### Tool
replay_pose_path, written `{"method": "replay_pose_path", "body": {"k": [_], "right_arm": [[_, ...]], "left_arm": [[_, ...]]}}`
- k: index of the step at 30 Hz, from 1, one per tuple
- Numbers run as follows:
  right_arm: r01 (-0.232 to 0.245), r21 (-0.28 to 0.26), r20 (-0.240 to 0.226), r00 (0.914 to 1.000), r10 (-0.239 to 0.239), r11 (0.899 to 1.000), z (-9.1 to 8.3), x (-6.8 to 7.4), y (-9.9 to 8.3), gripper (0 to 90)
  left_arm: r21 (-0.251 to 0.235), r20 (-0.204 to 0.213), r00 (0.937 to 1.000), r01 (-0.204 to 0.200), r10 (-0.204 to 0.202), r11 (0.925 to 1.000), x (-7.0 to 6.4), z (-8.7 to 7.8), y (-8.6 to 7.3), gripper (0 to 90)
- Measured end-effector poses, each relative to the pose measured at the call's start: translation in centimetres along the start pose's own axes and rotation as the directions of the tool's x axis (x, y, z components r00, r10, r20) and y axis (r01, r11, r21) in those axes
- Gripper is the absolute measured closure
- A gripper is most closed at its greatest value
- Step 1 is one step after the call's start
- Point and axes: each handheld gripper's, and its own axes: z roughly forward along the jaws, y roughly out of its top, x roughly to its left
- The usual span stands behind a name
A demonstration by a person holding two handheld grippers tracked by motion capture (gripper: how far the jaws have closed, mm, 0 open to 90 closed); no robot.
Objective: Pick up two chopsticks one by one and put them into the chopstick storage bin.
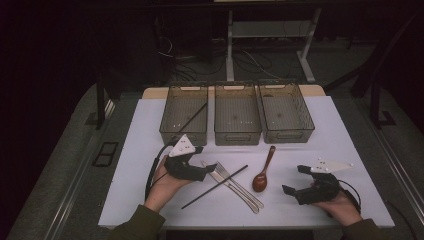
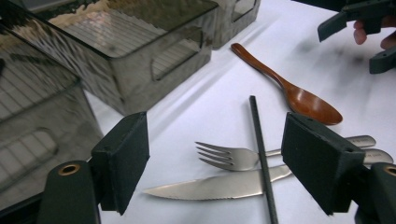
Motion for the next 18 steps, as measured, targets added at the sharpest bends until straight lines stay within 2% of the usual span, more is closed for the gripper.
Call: {"method": "replay_pose_path", "body": {"k": [7, 10, 18], "right_arm": [[0.0, 0.001, 0.0, 1.0, 0.0, 1.0, 0.0, 0.0, 0.0, 2.9], [-0.001, 0.002, -0.001, 1.0, 0.001, 1.0, 0.0, 0.0, 0.0, 2.9], [-0.002, 0.004, -0.001, 1.0, 0.002, 1.0, 0.1, 0.0, 0.0, 2.9]], "left_arm": [[-0.008, 0.038, 0.9991, 0.017, -0.016, 0.9998, -1.2, 0.0, -1.2, 30.9], [0.009, 0.054, 0.9982, 0.024, -0.024, 0.9997, -1.7, 0.1, -2.0, 34.0], [0.073, 0.087, 0.9961, 0.01, -0.017, 0.9973, -2.6, 1.1, -3.4, 48.5]]}}
